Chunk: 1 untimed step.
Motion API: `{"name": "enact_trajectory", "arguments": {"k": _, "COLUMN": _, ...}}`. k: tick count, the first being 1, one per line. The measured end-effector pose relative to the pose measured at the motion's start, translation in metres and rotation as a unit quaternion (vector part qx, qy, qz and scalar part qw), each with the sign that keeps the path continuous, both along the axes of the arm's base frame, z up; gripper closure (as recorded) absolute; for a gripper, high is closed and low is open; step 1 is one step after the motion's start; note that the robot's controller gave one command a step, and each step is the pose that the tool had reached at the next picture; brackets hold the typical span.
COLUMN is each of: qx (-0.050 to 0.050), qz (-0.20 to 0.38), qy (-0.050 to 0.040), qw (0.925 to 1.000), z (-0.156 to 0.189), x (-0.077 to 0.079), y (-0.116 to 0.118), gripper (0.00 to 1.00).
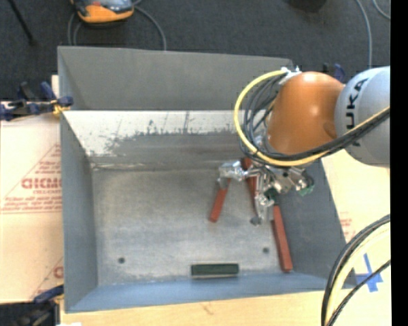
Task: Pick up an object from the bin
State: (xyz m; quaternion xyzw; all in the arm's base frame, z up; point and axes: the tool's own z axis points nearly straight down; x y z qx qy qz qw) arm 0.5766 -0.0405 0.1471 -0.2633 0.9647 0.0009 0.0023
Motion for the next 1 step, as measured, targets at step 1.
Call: {"name": "enact_trajectory", "arguments": {"k": 1, "qx": -0.002, "qz": 0.066, "qy": -0.0022, "qw": 0.9978, "z": -0.0397, "x": 0.0223, "y": -0.0007, "gripper": 0.0}}
